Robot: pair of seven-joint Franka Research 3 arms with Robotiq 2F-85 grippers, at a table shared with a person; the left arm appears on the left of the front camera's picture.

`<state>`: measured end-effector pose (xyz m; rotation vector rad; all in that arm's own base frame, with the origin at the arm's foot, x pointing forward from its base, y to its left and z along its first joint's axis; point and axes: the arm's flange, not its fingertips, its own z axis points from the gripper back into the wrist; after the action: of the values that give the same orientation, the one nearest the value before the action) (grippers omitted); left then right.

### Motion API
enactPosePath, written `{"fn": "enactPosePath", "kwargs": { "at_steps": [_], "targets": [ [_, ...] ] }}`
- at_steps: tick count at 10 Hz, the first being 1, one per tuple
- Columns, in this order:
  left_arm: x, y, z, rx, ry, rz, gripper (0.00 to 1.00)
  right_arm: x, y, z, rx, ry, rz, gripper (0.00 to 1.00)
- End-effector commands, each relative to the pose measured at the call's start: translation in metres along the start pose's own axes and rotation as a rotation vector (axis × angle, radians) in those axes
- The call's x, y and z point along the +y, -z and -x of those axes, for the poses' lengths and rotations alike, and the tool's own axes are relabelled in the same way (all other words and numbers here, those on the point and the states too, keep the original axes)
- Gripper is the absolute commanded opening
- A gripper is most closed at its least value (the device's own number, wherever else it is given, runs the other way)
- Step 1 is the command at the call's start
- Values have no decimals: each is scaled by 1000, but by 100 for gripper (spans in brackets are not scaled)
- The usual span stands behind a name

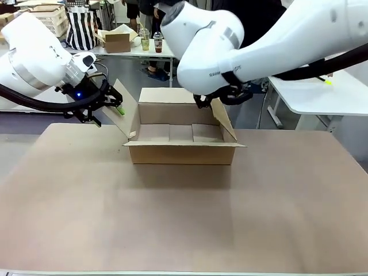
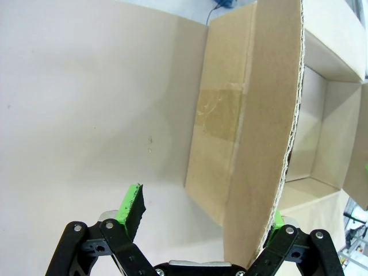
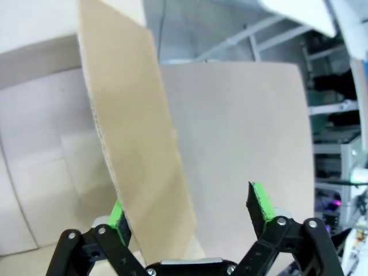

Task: Pack the gift set into the box.
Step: Place both hands on the side flaps of the Package Box and spread them outward.

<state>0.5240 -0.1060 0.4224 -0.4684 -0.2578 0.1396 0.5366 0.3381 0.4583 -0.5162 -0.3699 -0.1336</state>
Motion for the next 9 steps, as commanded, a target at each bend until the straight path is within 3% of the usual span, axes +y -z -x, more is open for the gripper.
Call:
{"fn": "enactPosePath", "kwargs": {
  "at_steps": [1,4,5,9],
  "targets": [
    [-1,-3,1,7,-8,-13,100,-44,5,10,65,50,-17,100],
    [-1,-3,1,7,-8,-13,100,-77,16,15,51,139,-63,100],
    [-1,-3,1,7,-8,-13,100,-57,4,-2,64,85,-3,100],
    [-1,-3,1,7,-8,-13,100,-60,7,2,68,86,-19,100]
  ]
}}
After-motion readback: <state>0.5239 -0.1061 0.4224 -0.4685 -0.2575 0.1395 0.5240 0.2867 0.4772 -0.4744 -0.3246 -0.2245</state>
